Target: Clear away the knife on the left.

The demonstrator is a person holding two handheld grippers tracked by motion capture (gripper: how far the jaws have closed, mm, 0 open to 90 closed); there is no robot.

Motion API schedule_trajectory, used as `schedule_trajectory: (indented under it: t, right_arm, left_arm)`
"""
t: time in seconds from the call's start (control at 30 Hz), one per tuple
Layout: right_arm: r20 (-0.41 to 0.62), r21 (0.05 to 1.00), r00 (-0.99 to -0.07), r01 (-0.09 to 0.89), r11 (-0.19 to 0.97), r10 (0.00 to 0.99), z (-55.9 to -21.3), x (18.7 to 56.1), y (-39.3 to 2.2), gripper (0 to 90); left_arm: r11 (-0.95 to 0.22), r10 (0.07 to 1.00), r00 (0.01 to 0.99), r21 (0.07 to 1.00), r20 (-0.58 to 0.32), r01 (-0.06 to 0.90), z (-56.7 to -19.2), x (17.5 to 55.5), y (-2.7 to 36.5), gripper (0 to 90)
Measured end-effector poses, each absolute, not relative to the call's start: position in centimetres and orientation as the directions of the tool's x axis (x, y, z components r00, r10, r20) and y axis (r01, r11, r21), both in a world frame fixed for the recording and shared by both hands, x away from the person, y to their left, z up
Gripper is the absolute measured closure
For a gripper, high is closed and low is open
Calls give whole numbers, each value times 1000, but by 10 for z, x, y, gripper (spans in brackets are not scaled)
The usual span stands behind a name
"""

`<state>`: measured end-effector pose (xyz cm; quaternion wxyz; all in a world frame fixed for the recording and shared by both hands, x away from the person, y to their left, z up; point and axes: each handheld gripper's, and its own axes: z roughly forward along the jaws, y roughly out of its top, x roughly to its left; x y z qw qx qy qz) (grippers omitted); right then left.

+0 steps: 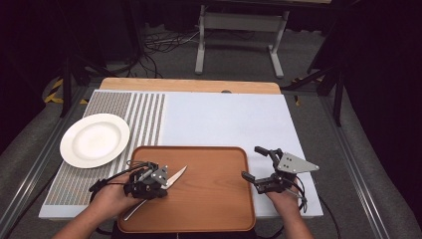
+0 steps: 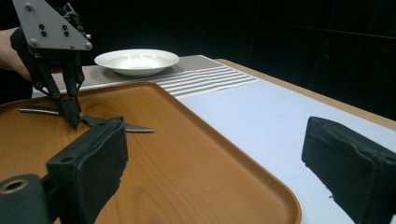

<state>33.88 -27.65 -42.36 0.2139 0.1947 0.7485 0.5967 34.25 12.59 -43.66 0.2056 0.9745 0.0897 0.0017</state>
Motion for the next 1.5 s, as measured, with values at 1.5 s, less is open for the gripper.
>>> schedule_trajectory:
  t: [1.5]
  right_arm:
    - [-84, 974, -835, 48, 223, 543, -426, 341, -273, 77]
  left_arm:
    - [-889, 304, 953, 362, 4, 282, -436, 349, 165, 900]
